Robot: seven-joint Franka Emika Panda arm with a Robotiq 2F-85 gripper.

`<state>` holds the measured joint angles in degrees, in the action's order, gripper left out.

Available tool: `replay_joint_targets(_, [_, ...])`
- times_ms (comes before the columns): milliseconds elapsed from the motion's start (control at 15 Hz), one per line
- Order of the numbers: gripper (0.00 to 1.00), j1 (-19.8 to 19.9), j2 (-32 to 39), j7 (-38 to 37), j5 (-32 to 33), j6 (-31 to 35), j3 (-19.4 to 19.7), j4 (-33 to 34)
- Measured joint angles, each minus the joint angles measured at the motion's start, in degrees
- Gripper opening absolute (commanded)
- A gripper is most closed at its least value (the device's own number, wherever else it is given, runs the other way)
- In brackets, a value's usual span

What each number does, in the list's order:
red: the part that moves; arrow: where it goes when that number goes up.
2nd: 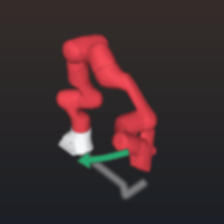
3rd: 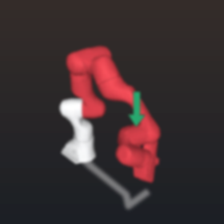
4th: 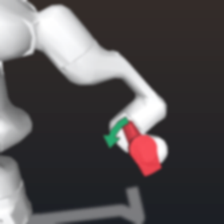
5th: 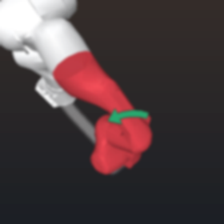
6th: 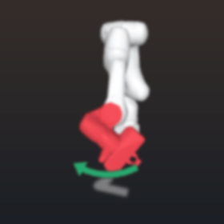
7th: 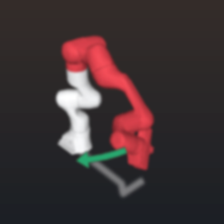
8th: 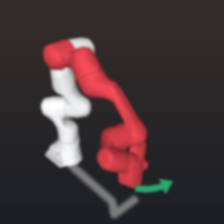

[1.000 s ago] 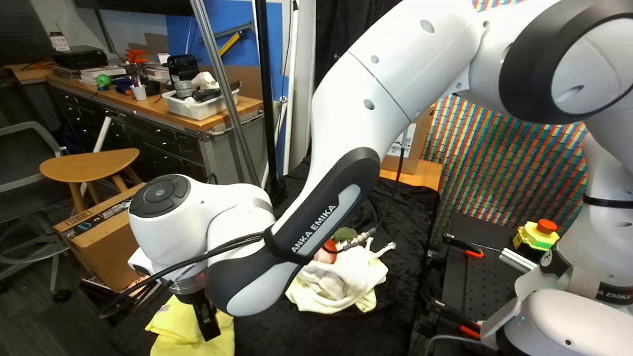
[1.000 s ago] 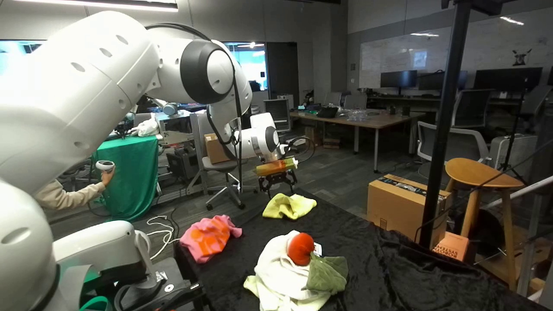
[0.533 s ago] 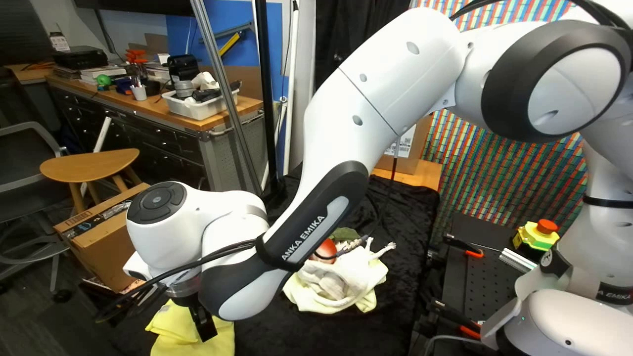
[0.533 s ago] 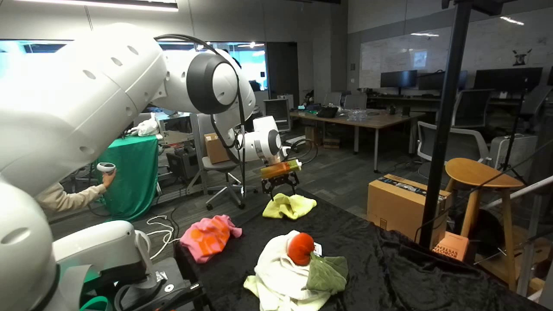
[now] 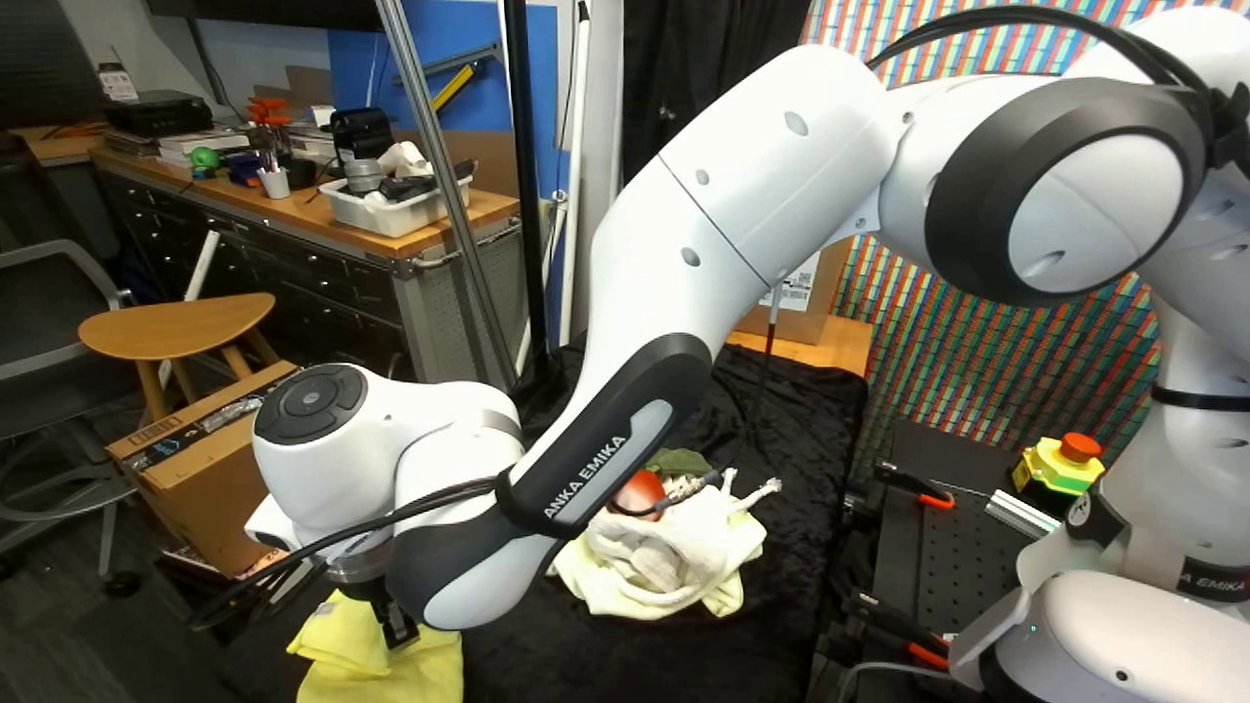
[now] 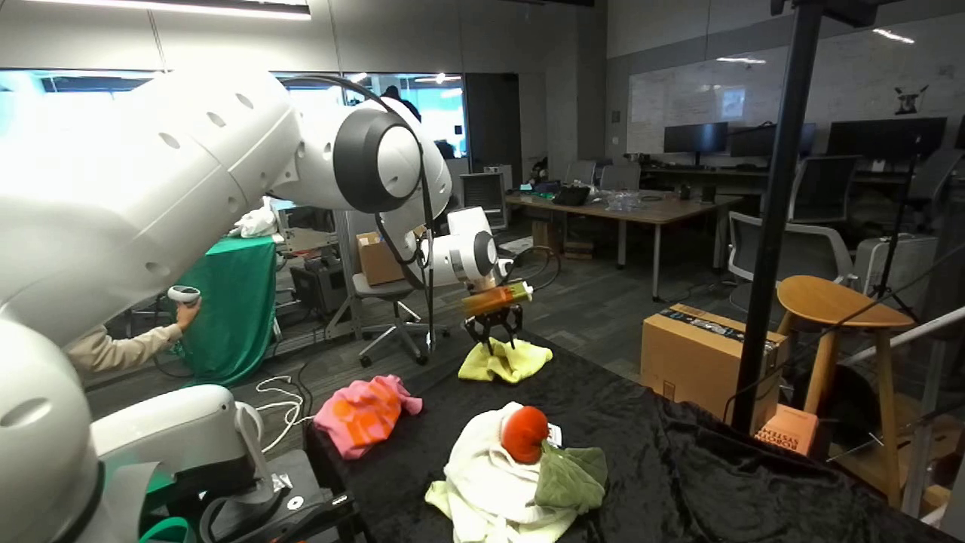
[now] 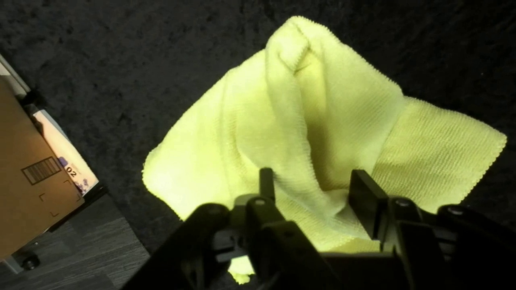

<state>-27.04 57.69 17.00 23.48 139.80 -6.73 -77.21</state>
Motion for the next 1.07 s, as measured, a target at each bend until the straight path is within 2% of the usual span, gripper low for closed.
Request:
replay_joint_targets(133, [0.09,0.09,0.4,0.01,0.0,-0.02,0.15,0.49])
replay_joint_targets(267, [0.03,0.09,0.56,0.01,0.0,-0.52,0.31,0.66])
replay_joint_targets(400, [0.02,0.0,0.56,-0.09,0.01,-1.51,0.51,0.75])
replay_joint_targets(467, [0.06,-0.14,0.56,-0.16,0.02,-1.96,0.72,0.75])
replay_joint_targets(733, [0.07,-1.15,0.37,-1.78,1.03,-3.7,1.98,0.67])
replay_joint_targets(1067, [0.06,-4.29,-3.98,-11.41,2.6,-3.3,6.15,-1.77])
